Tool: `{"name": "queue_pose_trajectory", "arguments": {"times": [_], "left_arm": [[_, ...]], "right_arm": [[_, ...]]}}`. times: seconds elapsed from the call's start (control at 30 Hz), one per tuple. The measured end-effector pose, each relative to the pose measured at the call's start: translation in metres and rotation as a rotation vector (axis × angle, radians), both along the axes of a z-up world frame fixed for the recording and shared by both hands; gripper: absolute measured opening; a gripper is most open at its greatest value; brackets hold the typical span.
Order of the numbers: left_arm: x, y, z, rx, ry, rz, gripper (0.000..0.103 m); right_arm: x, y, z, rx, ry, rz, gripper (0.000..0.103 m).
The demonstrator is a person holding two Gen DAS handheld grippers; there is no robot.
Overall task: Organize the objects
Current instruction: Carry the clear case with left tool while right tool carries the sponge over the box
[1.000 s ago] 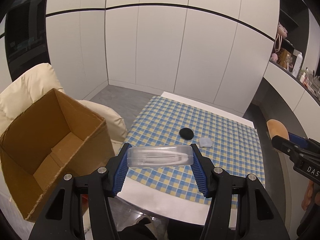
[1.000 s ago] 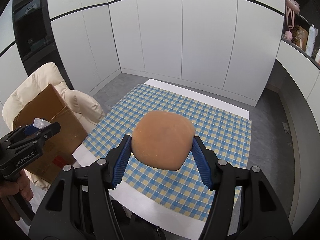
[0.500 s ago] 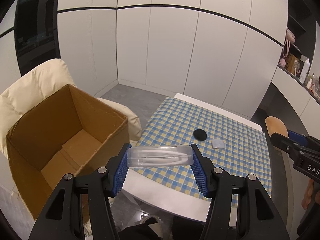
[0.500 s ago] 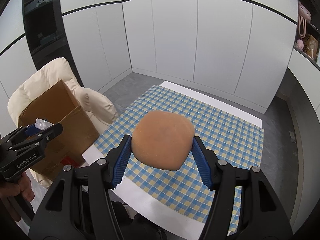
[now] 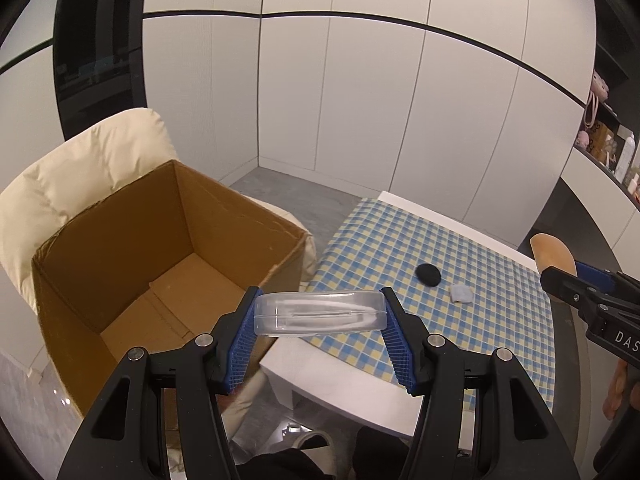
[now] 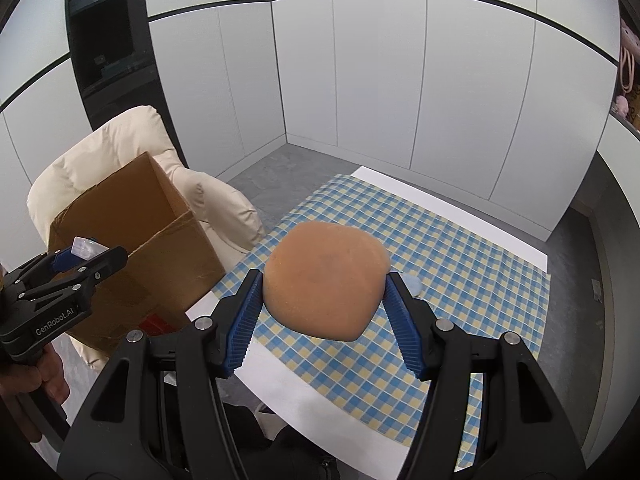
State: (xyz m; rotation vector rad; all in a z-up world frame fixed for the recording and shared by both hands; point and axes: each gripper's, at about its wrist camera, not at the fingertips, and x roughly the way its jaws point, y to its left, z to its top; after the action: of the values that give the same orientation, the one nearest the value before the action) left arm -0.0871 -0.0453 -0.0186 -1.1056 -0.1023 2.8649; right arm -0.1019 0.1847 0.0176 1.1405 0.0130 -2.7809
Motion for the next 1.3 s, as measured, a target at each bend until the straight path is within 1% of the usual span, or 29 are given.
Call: {"name": "queue_pose_trajectory", "arguments": {"times": [0.8,1.3], "left_arm": [[0.015,-0.05,-0.002,-0.001,0.004,0.108,0.058],[0.021,-0.079,-0.003,-0.003,-0.006,0.153,0.058]], "right_arm": [[-0.014,-0.074,0.001,0.015,0.01,0.131,0.064],[-0.014,-0.106,0.001,0.024,0.009,0.203,0.064]]}}
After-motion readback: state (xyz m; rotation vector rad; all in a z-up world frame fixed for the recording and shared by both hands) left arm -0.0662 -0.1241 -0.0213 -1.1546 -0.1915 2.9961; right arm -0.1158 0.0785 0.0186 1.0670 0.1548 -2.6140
